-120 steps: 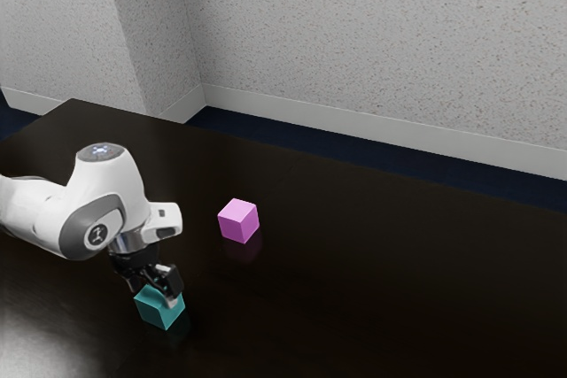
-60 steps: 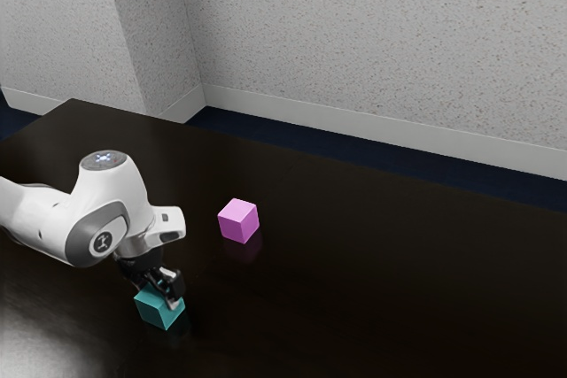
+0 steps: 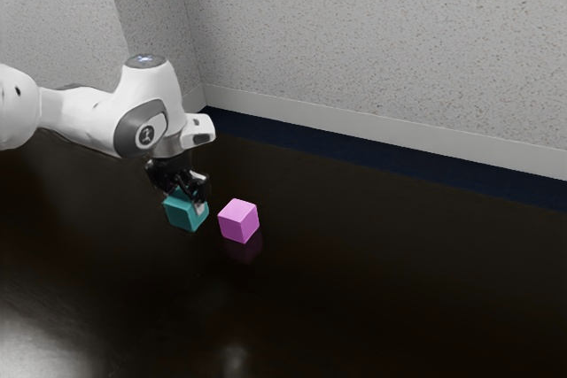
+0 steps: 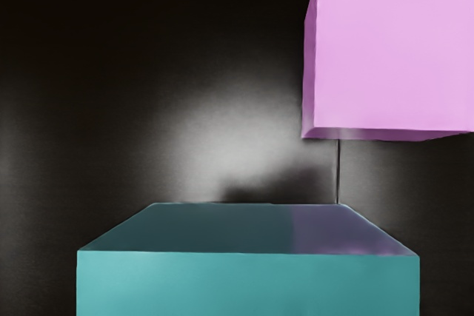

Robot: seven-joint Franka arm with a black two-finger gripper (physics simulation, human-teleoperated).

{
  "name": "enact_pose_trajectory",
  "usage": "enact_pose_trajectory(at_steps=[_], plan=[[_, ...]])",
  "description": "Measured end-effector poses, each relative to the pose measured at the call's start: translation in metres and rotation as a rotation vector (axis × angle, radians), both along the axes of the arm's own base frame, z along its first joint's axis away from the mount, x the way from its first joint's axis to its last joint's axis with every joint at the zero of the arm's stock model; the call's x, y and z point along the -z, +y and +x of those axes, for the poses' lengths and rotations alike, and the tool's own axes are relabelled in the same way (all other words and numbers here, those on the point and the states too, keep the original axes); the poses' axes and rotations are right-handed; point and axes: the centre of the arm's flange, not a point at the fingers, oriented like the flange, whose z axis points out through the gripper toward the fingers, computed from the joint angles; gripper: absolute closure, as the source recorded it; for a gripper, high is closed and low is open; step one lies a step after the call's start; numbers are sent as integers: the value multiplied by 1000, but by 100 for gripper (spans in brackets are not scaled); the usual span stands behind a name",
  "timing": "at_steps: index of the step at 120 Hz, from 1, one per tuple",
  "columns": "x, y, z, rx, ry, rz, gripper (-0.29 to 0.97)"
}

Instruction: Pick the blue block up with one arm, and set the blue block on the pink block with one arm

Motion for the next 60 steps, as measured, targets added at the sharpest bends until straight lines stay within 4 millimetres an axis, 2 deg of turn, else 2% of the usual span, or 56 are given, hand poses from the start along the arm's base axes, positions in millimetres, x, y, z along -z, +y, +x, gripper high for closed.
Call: enact_pose_trajectory(at_steps=[23,39,60], plan=[[-3,-24,42,9,28,-24,38],[2,-28,79,9,18,-28,38],[15,-34,96,15,33,-40,38]])
